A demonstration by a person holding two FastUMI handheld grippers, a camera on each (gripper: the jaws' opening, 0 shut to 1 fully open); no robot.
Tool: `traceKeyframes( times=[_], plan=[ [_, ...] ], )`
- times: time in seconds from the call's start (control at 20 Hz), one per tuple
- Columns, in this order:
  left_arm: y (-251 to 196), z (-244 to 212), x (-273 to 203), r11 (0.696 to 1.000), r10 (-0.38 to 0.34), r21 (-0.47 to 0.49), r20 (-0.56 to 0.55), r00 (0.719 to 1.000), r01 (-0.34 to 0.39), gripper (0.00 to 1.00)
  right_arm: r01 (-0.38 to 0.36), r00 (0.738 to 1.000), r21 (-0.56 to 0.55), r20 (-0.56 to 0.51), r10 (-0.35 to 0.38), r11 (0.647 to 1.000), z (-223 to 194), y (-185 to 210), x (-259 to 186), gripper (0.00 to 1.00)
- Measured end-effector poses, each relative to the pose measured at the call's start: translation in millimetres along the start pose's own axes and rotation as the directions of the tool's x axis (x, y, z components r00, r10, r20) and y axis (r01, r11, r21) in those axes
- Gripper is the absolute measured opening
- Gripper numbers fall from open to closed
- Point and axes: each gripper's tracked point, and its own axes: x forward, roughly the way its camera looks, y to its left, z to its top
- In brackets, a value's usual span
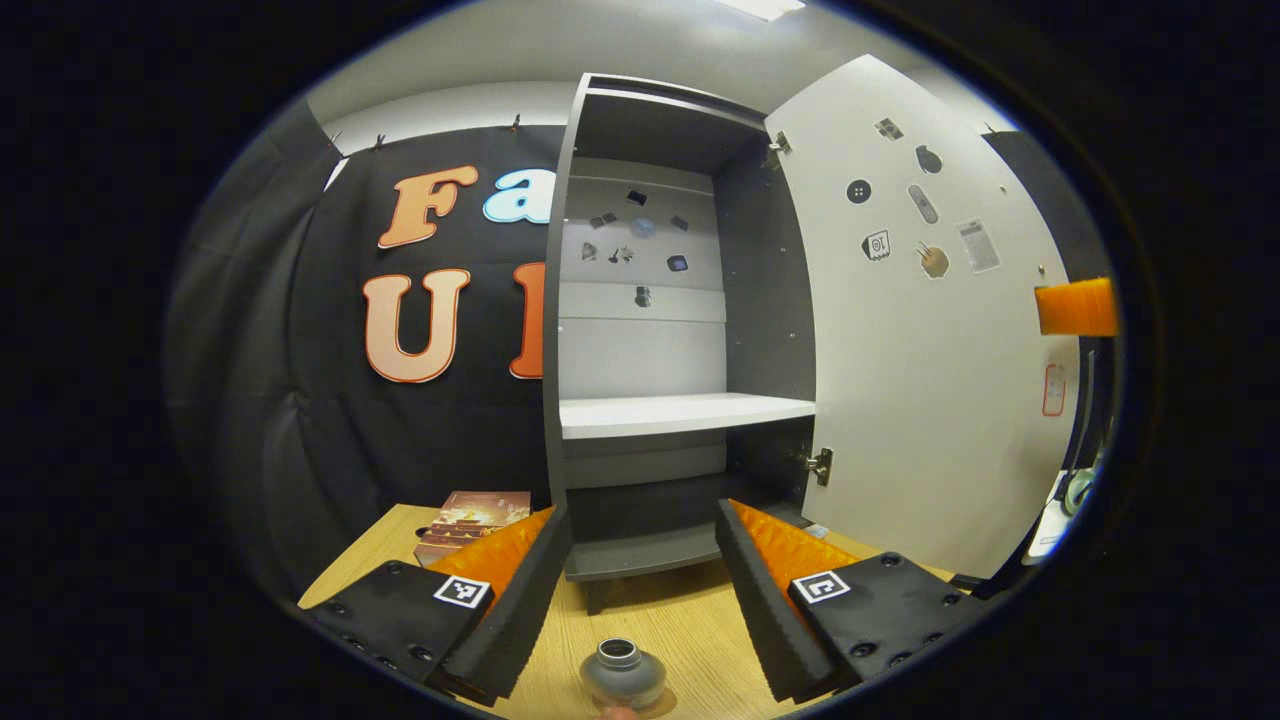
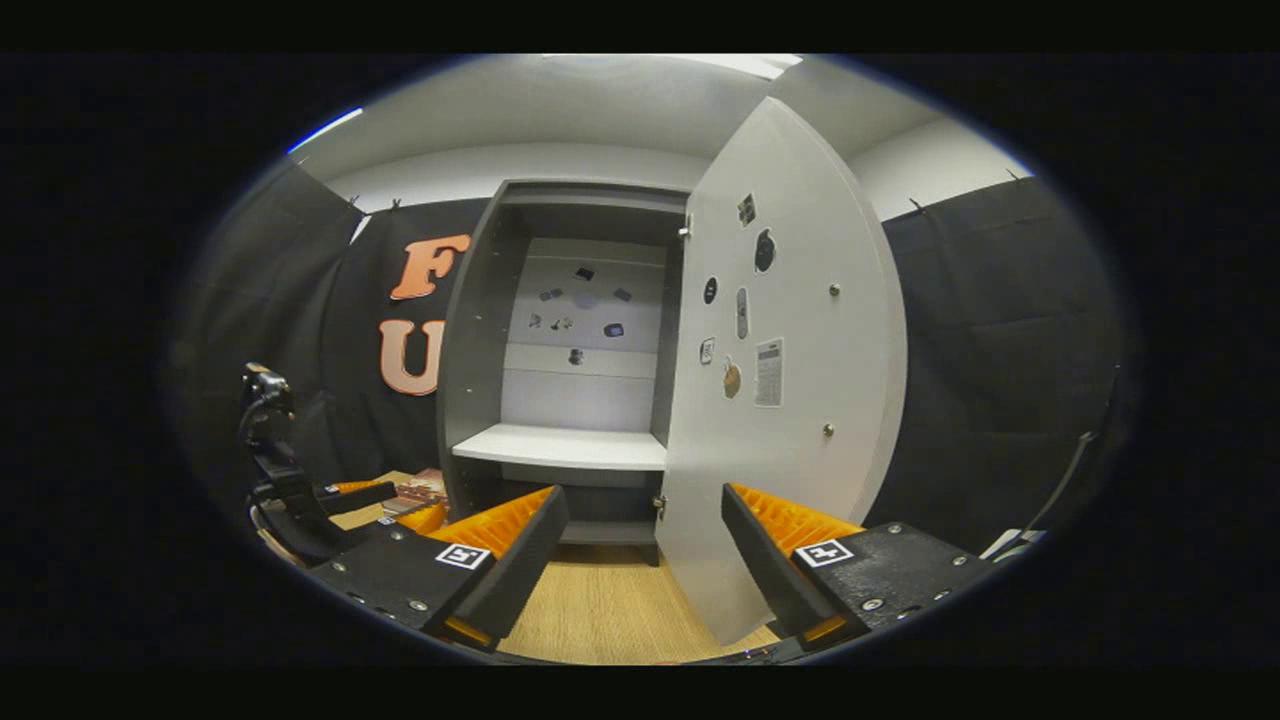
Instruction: Open the cabinet door with the right hand, grasp the bottle in the cabinet with the left hand and place it on the coaster, then close the cabinet door with the right hand.
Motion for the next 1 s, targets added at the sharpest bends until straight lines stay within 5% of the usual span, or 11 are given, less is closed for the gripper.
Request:
traceKeyframes(
  times=[0.6, 1.0],
  plan=[
    [-0.4, 64.3, -9.6, 0.998, 0.048, 0.037, 0.041, 0.998, -0.050, 0.94, 0.044, 0.999, 0.008, 0.013, -0.045, 0.999, 21.7, -58.9, -24.5, 0.95],
    [-9.3, 78.2, -12.0, 0.998, 0.056, -0.002, 0.019, 0.998, -0.056, 0.94, 0.220, 0.975, -0.045, 0.014, -0.220, 0.974, 30.7, -160.7, -51.6, 0.95]
  ],
)
